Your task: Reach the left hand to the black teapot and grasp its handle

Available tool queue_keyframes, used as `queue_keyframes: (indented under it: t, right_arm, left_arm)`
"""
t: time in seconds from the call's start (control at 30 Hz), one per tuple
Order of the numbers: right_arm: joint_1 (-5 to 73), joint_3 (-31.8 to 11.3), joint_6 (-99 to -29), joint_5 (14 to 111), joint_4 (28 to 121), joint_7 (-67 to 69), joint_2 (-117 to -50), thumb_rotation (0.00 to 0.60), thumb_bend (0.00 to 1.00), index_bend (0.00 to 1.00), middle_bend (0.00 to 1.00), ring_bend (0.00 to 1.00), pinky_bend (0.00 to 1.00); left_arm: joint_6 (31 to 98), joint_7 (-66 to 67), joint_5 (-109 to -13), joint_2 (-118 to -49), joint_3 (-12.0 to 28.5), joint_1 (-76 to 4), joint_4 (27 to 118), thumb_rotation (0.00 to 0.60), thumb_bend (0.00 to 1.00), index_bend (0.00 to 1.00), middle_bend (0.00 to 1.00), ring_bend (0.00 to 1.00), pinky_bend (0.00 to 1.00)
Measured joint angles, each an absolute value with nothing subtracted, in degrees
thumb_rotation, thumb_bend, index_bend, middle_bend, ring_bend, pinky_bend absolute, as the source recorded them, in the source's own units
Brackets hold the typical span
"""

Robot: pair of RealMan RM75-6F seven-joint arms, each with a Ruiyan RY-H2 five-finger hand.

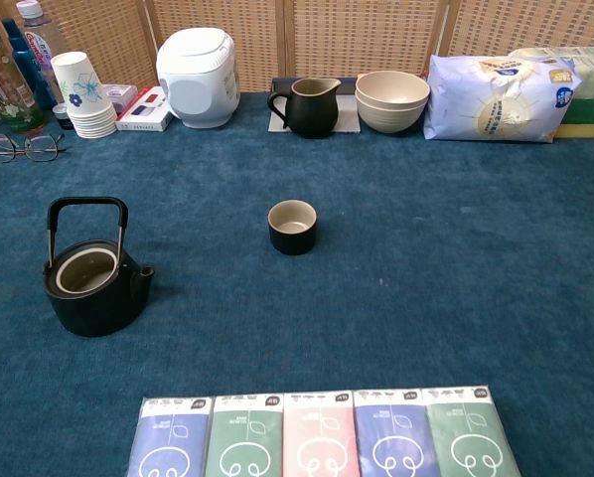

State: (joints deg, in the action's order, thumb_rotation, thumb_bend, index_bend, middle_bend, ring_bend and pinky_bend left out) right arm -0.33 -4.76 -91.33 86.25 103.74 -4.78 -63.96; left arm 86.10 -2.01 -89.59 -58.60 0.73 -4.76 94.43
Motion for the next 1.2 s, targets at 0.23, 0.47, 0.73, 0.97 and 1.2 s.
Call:
queue_keyframes:
  t: [0.23, 0.47, 0.73, 0.97, 1.2]
  right_arm:
    - [-0.2, -4.4, -90.8, 86.6, 103.8, -5.1, -64.2, 0.492, 0.0, 0.0, 0.0, 0.0, 0.0]
    - [0.2, -4.2, -89.6, 86.1, 103.6, -6.4, -64.7, 0.495, 0.0, 0.0, 0.0, 0.0, 0.0]
    - [0.6, -4.6, -88.5, 84.4, 103.4, -5.9, -64.7, 0.499, 0.0, 0.0, 0.0, 0.0, 0.0]
    - [0.6, -5.1, -88.2, 83.5, 103.2, -4.5, -64.1, 0.5, 0.0, 0.0, 0.0, 0.0, 0.0]
    - [0.7, -5.1, -88.1, 83.3, 103.1, -4.3, -64.0, 0.502, 0.0, 0.0, 0.0, 0.0, 0.0]
  left_arm:
    - [84.4, -2.9, -89.5, -58.4, 0.6, -5.5, 94.6, 0.6, 0.01, 0.11, 0.0, 0.0, 0.06]
    - [76.4, -5.3, -89.2, -57.9, 1.8, -10.8, 96.8, 0.6, 0.01, 0.14, 0.0, 0.0, 0.06]
    - [59.4, -3.2, -83.7, -59.4, 4.9, -22.2, 99.8, 0.6, 0.01, 0.14, 0.0, 0.0, 0.06]
    - [53.7, 8.9, -72.3, -64.1, 6.6, -27.8, 101.1, 0.6, 0.01, 0.14, 0.0, 0.0, 0.06]
    - [51.7, 16.0, -64.9, -68.2, 7.1, -31.3, 101.1, 0.6, 0.01, 0.14, 0.0, 0.0, 0.06]
